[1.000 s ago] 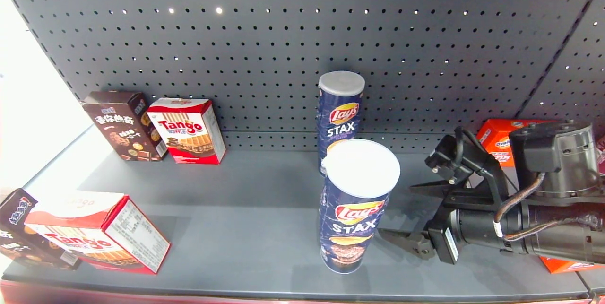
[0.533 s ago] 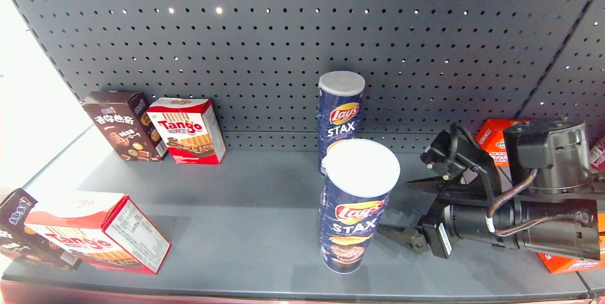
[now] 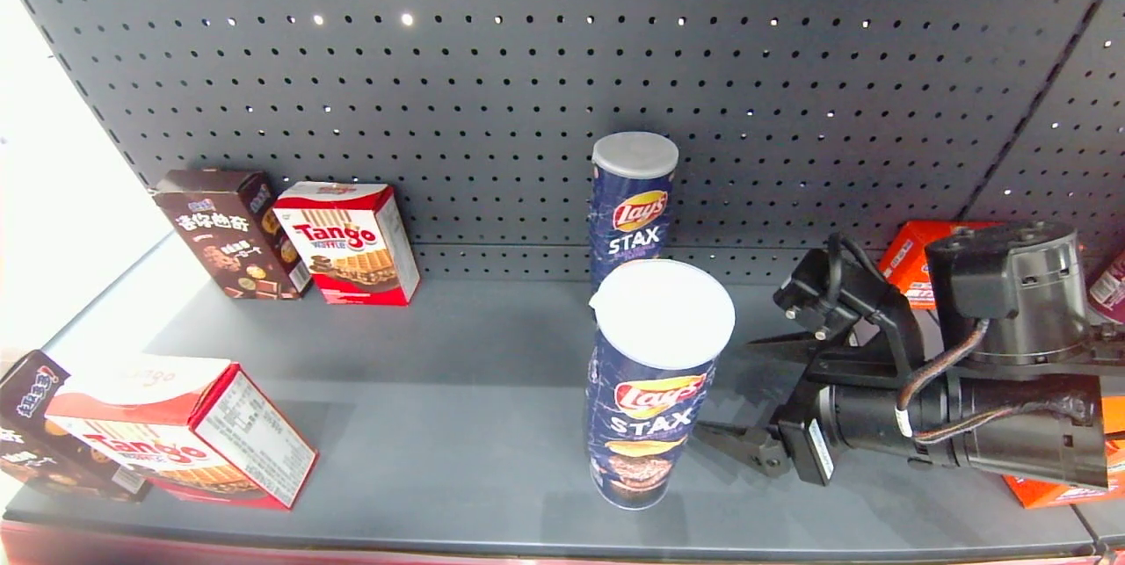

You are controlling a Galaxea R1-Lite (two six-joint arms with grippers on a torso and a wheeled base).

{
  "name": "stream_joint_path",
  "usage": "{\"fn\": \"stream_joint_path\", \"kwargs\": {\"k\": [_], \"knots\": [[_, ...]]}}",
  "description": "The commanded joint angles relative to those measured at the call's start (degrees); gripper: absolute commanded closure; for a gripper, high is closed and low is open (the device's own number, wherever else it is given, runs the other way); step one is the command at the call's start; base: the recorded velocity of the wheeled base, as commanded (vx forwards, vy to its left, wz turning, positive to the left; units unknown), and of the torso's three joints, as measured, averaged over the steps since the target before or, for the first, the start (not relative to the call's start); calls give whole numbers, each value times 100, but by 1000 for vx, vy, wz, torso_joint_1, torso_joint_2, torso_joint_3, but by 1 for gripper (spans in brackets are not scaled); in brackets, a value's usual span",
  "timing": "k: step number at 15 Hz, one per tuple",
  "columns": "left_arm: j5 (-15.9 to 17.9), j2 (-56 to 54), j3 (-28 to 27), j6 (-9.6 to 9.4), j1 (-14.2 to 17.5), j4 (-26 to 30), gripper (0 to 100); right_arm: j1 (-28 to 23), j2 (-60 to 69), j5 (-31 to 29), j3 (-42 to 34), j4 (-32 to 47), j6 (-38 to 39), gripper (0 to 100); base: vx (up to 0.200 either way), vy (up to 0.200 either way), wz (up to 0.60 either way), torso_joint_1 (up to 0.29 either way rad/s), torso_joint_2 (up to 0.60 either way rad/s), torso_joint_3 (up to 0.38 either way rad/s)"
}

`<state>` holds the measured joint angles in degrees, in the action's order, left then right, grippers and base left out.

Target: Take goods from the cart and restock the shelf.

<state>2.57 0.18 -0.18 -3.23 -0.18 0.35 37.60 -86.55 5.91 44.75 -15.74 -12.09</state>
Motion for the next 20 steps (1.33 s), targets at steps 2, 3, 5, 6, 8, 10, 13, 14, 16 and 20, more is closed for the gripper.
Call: {"fn": "stream_joint_path", "kwargs": {"k": [2, 3, 5, 6, 8, 10, 13, 14, 16, 20], "knots": [[-2, 8, 9, -2, 1, 0, 0, -376, 323, -11, -72, -8, 23, 0, 0, 0, 0, 0, 0, 0], [-2, 8, 1, -2, 1, 0, 0, -675, 561, -11, -72, -8, 40, 0, 0, 0, 0, 0, 0, 0], [-2, 8, 1, -2, 1, 0, 0, -1457, 1202, -11, -89, 1, 49, 0, 0, 0, 0, 0, 0, 0], [-2, 8, 1, -2, 1, 0, 0, -1888, 1624, -11, -160, 1, 58, 0, 0, 0, 0, 0, 0, 0], [6, 8, 1, -2, 1, 0, 0, -2828, 2608, -11, -476, 9, 76, 0, 0, 0, 0, 0, 0, 0], [6, 8, 1, -2, 1, 0, 0, -3540, 3663, -11, -1003, 27, 84, 0, 0, 0, 0, 0, 0, 0], [15, 8, 1, -2, 1, 0, 0, -3971, 5948, -161, -2383, 212, 128, 0, 0, 0, 0, 0, 0, 0], [6, 8, 9, -2, 1, 0, 0, -3971, 6537, -161, -2594, 519, 155, 0, 0, 0, 0, 0, 0, 0], [15, 8, 1, -2, 1, 0, 0, -3935, 7293, -161, -2770, 1240, 374, 0, 0, 0, 0, 0, 0, 0], [-2, 8, 9, -29, 1, -18, 0, -4085, 8181, -1039, -4097, 1231, 990, 0, 0, 0, 0, 0, 0, 0]]}}
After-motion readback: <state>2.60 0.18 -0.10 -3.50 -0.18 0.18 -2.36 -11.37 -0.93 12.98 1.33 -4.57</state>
